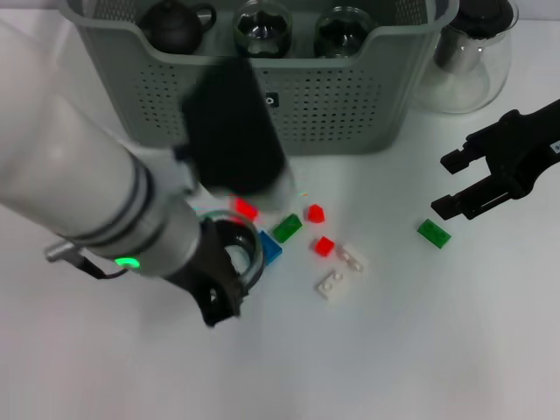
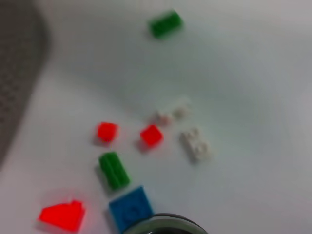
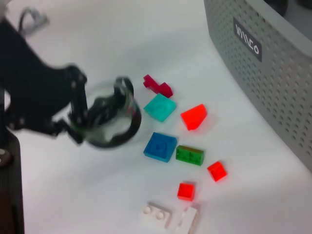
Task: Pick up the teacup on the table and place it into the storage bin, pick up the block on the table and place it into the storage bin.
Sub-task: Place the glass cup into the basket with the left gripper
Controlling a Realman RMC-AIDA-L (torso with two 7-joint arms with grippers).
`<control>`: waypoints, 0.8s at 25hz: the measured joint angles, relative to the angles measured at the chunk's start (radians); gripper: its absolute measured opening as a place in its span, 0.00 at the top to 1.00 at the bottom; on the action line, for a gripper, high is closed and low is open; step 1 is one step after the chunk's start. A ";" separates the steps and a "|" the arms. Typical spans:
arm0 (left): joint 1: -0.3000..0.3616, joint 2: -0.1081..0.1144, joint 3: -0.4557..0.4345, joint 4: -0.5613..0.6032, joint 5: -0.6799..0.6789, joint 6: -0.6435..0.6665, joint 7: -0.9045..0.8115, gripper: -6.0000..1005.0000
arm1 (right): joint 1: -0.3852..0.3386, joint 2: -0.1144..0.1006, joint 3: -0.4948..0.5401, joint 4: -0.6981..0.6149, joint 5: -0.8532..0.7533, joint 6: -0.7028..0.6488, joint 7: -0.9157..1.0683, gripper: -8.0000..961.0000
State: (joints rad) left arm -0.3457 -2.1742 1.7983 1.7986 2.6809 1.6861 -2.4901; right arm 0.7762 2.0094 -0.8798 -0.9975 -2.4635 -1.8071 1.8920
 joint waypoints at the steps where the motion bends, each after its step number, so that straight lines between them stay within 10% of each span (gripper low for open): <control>1: 0.008 0.000 -0.047 0.020 -0.038 0.007 -0.003 0.95 | 0.000 -0.001 0.000 0.000 0.000 -0.002 0.002 0.14; 6: 0.005 0.005 -0.421 0.070 -0.435 0.077 0.000 0.95 | 0.001 -0.003 0.001 0.000 -0.001 -0.003 0.005 0.14; 12: -0.149 0.011 -0.834 0.026 -0.776 0.173 -0.025 0.95 | 0.005 -0.005 -0.001 -0.002 -0.005 -0.008 0.020 0.14; 15: -0.309 0.062 -1.020 -0.082 -0.795 0.115 -0.028 0.95 | 0.005 -0.006 0.000 0.007 -0.004 -0.008 0.023 0.14; 20: -0.469 0.198 -1.002 -0.409 -0.667 -0.076 -0.014 0.95 | 0.012 -0.006 0.000 0.017 -0.003 -0.012 0.054 0.14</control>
State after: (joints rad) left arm -0.8146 -1.9760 0.7963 1.3894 2.0142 1.6106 -2.5038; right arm 0.7878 2.0034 -0.8793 -0.9808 -2.4667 -1.8189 1.9457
